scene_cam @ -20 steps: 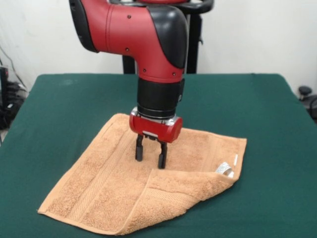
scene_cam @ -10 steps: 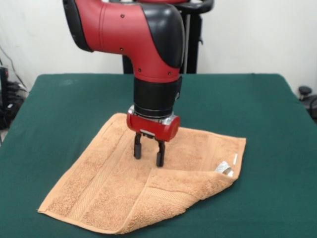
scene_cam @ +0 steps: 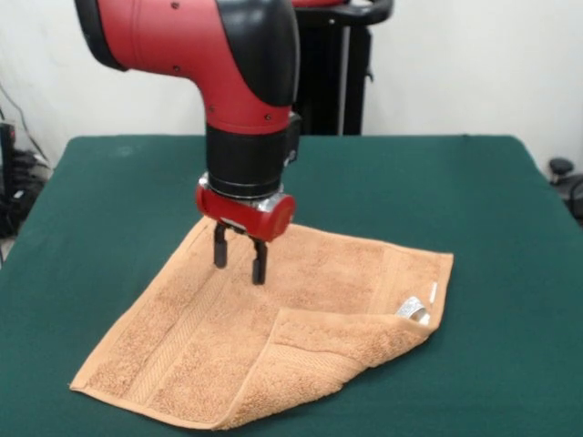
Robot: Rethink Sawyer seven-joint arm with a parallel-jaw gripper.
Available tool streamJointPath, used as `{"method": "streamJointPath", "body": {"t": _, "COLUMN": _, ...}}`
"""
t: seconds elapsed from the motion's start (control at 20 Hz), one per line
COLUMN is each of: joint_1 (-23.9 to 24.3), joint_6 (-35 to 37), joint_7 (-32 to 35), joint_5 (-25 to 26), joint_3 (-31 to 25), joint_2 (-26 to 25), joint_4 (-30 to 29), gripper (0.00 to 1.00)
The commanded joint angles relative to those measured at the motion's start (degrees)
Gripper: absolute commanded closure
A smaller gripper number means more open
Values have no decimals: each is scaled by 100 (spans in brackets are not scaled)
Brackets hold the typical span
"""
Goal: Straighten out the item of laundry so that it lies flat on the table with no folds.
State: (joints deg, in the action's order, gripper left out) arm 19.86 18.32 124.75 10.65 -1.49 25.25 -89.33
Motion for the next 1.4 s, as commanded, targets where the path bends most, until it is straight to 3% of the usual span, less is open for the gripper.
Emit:
{"method": "streamJointPath", "body": {"t": 0.05, "joint_1": -77, "joint_6": 517, "joint_7": -12, "joint_5": 94, "joint_3": -506, "joint_2": -95, "joint_4": -498, "gripper": 0}}
{"method": "streamJointPath", "body": {"t": 0.7, "joint_1": -74, "joint_6": 118, "joint_7": 112, "joint_5": 238, "joint_3": -401, "joint_2": -1, "joint_4": -807, "gripper": 0}}
{"method": "streamJointPath", "body": {"t": 1.4, "joint_1": -78, "joint_6": 254, "joint_7": -35, "joint_5": 354, "joint_3": -387, "joint_2": 25, "joint_4": -667, "gripper": 0}}
